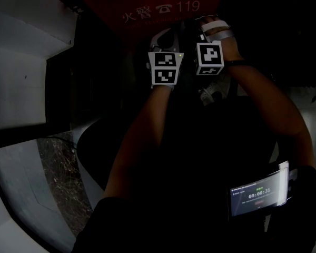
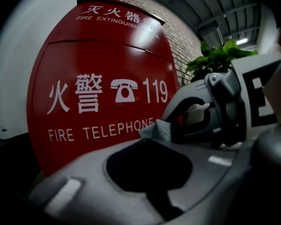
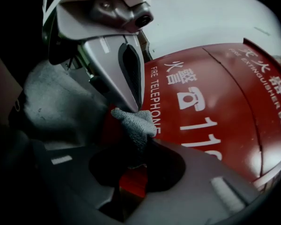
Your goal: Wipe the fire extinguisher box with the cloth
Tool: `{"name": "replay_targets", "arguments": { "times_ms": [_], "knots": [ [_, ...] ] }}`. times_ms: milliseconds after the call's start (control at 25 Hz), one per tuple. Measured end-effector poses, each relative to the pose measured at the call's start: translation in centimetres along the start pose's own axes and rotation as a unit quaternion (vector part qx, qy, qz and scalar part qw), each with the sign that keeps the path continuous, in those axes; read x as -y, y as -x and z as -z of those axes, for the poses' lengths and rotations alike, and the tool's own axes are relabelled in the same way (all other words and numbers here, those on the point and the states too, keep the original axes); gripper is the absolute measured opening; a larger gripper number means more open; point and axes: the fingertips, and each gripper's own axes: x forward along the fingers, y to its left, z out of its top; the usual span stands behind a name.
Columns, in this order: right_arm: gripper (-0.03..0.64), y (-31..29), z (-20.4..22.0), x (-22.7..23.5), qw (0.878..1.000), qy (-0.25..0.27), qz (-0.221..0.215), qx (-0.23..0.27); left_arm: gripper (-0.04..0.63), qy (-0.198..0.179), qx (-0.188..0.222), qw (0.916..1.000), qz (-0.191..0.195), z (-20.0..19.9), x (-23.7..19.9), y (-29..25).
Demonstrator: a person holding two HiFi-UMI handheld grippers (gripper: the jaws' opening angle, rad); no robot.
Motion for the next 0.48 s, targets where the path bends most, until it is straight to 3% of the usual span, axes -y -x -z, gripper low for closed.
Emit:
{"name": "replay_targets", "arguments": {
  "times_ms": [480],
  "knots": [
    [0.074,-0.7,-0.2,-1.6,0.997,-0.058,-0.052,0.005,0.003,-0.008,-0.016,0.9998,0.006,1.6,0.4,-0.5]
  ]
}}
